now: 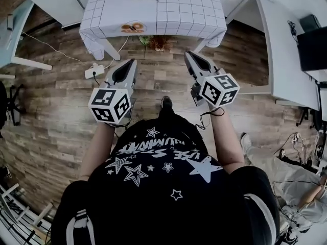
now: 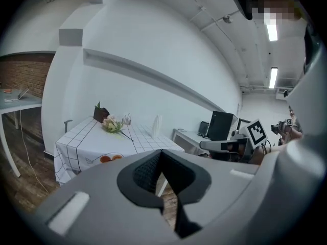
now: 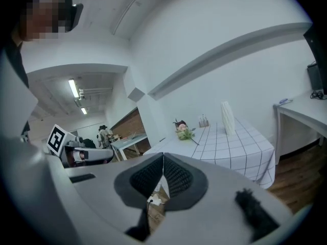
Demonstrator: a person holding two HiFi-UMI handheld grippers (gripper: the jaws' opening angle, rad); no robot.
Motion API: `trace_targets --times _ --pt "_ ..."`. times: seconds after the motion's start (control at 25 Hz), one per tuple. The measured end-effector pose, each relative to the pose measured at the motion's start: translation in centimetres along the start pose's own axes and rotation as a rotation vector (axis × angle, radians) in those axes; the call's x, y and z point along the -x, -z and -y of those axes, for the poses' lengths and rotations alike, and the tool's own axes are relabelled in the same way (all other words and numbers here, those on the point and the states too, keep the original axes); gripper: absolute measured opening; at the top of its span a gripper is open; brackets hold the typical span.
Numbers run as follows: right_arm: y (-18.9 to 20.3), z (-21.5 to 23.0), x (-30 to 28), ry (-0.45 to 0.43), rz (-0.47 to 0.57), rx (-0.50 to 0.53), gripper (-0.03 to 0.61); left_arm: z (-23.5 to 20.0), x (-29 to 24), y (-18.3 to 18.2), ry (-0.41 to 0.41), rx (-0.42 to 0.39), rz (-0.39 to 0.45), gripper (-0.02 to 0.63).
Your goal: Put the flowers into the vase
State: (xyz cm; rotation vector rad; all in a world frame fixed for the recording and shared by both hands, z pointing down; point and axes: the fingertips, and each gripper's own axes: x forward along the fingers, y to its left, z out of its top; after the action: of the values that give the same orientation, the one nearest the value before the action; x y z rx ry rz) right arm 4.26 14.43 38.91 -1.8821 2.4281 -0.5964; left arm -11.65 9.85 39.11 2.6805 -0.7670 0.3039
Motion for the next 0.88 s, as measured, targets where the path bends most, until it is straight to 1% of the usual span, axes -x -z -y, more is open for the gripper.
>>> trace_targets --times 0.2,0.36,0.52,0.68,0.8,0.88 --pt "-2.4 4.1 -1.7 -0.035 0.004 0.002 0.012 -0.2 -3.7 -2.5 -0.040 -0.020 0.019 0.009" --pt "-3.3 7.7 -3.2 -0.057 -0.037 0.010 0.011 -0.4 -6.5 -3.8 -0.078 -0.028 0.029 0.009" --pt "-3.8 10.5 -4.7 -0.081 -0.067 -0.005 0.012 -0.9 -8.1 -4.4 -0.131 -0.015 0.040 0.009" --pt "-4.3 11.9 -6.1 -0.099 -0.068 -0.028 0.011 -1.5 -8.7 -4.8 -0.167 -0.007 0.039 0.009" --pt "-4.3 12.1 -7.1 -0.112 -0.068 -0.040 0.012 -2.6 -8.8 -4.7 -0.189 -0.007 0.031 0.009" --pt "-3.9 12.0 -7.7 -0.122 -0.078 -0.047 0.012 -3.5 -9.0 -4.7 -0.203 0.007 0.032 0.009"
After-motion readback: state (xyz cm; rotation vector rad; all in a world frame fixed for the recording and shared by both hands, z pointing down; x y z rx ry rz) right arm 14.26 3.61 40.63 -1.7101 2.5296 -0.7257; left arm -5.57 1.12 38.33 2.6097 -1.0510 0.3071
